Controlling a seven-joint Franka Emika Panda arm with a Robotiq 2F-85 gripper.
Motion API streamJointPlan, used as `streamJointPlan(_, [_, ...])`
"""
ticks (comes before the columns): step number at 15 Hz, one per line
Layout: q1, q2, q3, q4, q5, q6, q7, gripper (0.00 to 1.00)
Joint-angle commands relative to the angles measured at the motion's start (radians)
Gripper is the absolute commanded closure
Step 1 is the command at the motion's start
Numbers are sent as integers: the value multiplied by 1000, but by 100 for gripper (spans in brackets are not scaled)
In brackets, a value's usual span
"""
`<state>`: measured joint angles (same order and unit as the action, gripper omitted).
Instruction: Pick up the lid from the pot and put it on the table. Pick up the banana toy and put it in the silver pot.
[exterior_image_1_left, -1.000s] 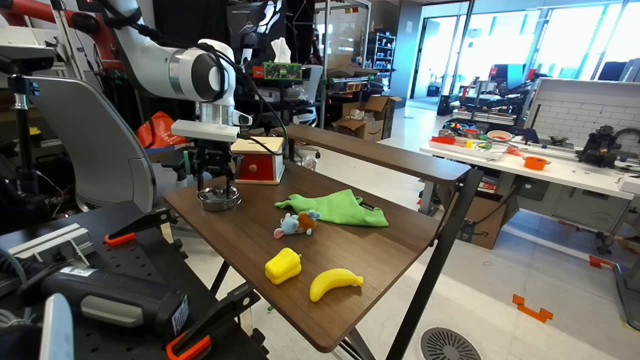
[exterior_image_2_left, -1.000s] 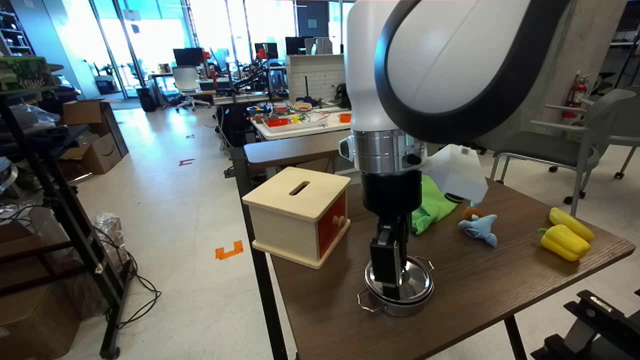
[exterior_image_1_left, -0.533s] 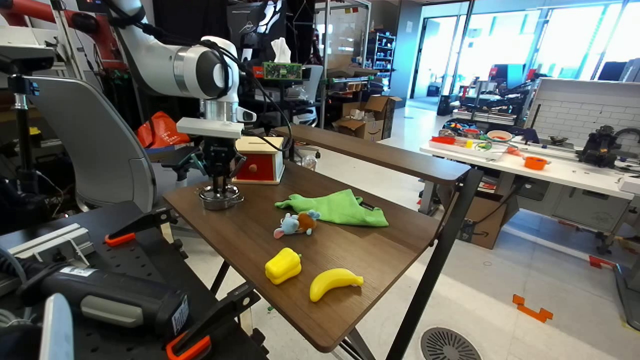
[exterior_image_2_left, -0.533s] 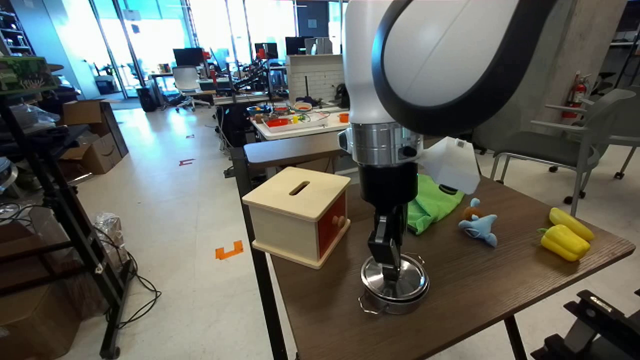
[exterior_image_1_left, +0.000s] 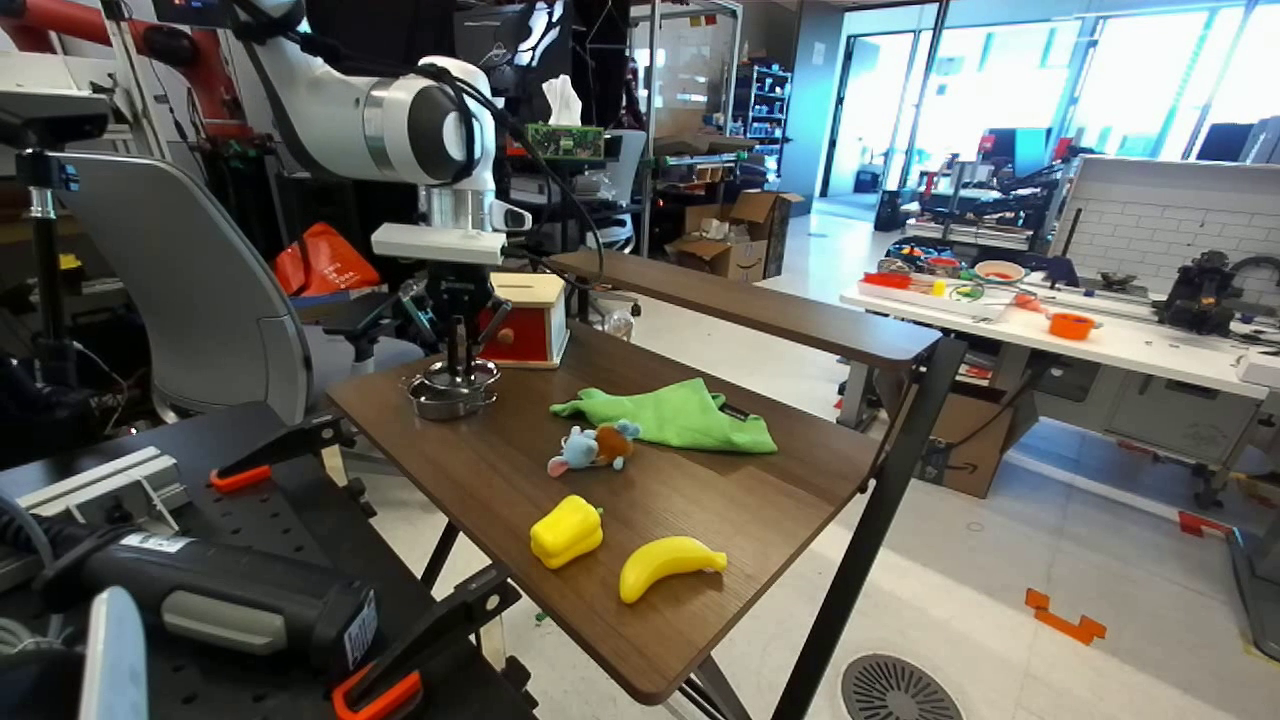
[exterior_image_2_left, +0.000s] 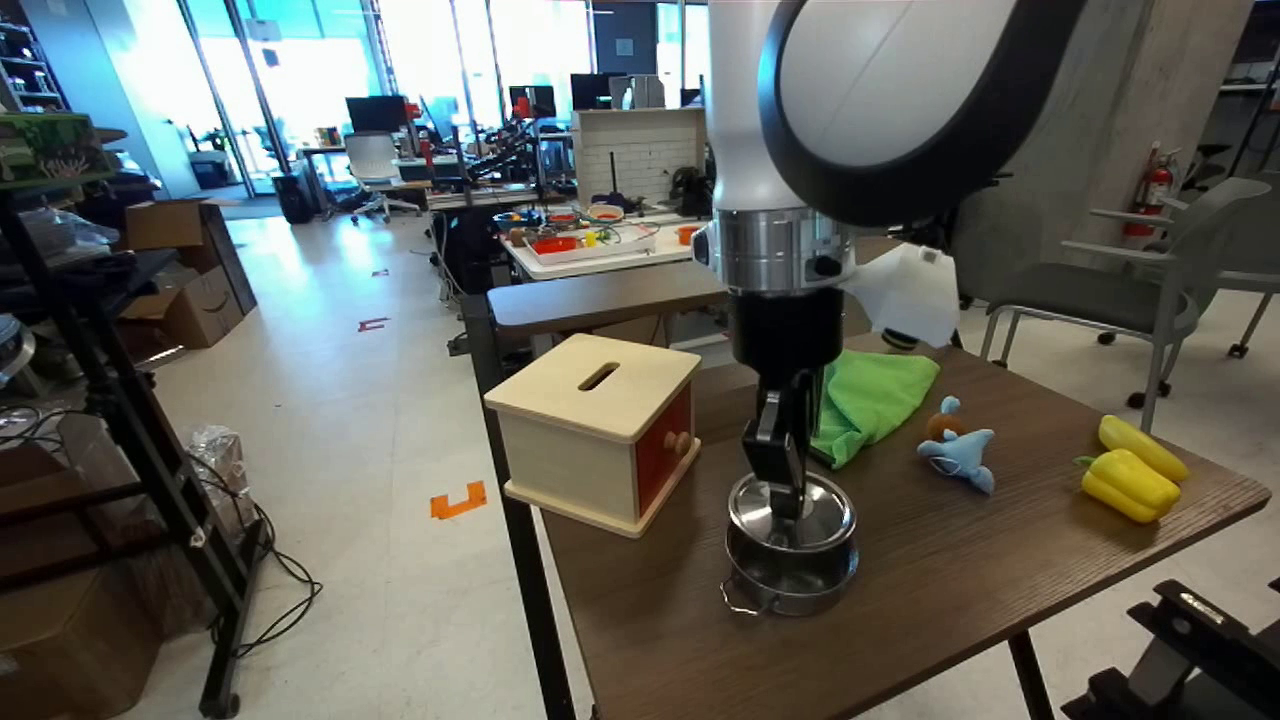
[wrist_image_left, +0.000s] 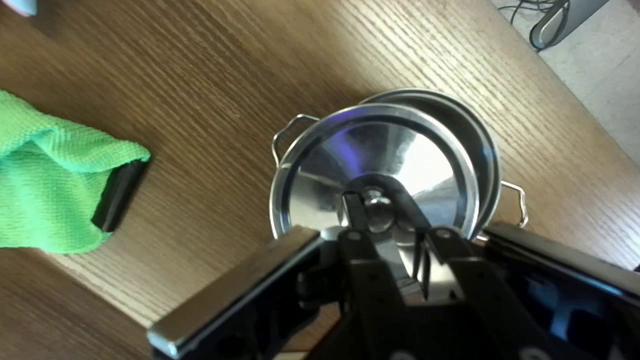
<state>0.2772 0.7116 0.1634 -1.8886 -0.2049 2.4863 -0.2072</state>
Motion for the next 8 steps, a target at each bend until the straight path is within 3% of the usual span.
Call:
streamJointPlan(1, [-54,-107,25,-61,16,-33,-38,95])
streamJointPlan(8, [-123,-125,-16,-33,23,-8,-15,95])
